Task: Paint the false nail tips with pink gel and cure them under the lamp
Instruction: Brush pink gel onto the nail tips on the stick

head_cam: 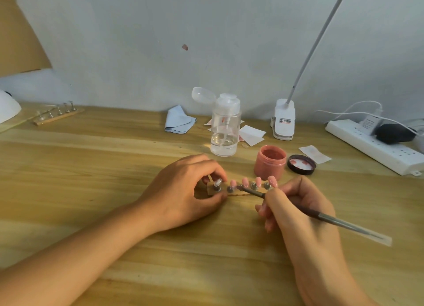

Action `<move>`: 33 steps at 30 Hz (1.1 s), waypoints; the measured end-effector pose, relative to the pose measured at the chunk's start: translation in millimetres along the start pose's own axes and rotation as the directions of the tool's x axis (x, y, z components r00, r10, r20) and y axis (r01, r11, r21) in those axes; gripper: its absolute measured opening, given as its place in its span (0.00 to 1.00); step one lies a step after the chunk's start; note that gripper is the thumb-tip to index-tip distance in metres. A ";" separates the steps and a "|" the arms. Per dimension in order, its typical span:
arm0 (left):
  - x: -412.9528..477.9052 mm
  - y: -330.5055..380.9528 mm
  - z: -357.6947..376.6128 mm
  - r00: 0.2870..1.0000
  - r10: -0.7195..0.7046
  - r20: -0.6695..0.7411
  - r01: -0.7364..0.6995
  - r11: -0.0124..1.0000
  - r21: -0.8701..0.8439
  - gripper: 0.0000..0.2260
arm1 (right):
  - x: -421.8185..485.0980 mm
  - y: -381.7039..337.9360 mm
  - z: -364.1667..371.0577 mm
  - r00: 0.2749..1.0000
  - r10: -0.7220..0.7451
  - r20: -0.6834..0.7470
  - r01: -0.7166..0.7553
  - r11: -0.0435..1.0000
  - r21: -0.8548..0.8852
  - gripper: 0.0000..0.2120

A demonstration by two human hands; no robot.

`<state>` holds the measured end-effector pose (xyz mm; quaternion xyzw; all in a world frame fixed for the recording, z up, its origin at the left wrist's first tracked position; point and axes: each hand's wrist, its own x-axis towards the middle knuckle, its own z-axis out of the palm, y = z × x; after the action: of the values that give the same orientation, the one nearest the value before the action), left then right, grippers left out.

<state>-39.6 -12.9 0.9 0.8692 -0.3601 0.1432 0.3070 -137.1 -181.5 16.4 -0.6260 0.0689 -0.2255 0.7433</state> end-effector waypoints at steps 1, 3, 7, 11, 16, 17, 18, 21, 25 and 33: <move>0.0 0.1 0.0 1.000 -0.002 0.002 0.002 1.000 -0.001 0.10 | -0.4 -0.6 0.3 1.000 -0.001 -0.002 0.001 1.000 -0.003 0.12; 0.1 0.3 -0.2 1.000 -0.006 0.004 0.006 1.000 -0.004 0.09 | -0.9 -1.2 1.3 1.000 0.002 -0.003 -0.002 1.000 -0.018 0.12; 0.7 0.1 -0.1 1.000 -0.028 0.009 0.029 0.999 -0.021 0.08 | -0.8 -0.9 2.0 1.000 0.009 -0.016 -0.009 1.000 -0.008 0.11; 1.1 -1.0 -0.1 0.999 -0.032 0.019 0.033 0.999 -0.014 0.09 | -1.2 -0.3 0.9 0.998 -0.059 -0.015 0.059 0.998 0.007 0.11; 0.8 -1.6 -0.1 1.000 -0.026 0.013 0.026 1.000 -0.014 0.12 | 4.5 -10.9 -5.8 0.940 -0.337 -0.051 0.335 0.941 -0.039 0.06; 0.8 -1.6 -0.3 1.000 -0.020 0.010 0.020 1.000 -0.013 0.11 | 7.1 -13.5 -8.5 0.931 -0.365 -0.031 0.361 0.929 -0.082 0.06; 0.7 -1.7 -0.5 1.000 -0.013 0.008 0.013 1.000 -0.010 0.10 | 10.6 -15.2 -11.8 0.926 -0.377 -0.010 0.372 0.918 -0.140 0.07; 0.4 -1.4 -0.4 1.000 -0.006 0.007 0.006 1.000 -0.019 0.09 | 24.6 -13.3 -22.6 0.943 -0.329 -0.040 0.308 0.914 -0.263 0.10; 1.3 -0.2 0.2 0.999 0.026 -0.021 -0.026 1.000 -0.003 0.07 | 36.8 -4.7 -28.9 0.963 -0.247 -0.108 0.208 0.935 -0.287 0.03; 1.4 1.9 -0.7 0.998 0.069 -0.013 -0.069 0.998 -0.004 0.07 | 40.2 -1.4 -31.7 0.963 -0.214 -0.167 0.161 0.946 -0.280 0.05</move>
<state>-40.1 -14.2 3.0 0.8546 -0.3884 0.1584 0.3061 -113.9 -227.1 18.4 -0.6980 0.1108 -0.3445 0.6179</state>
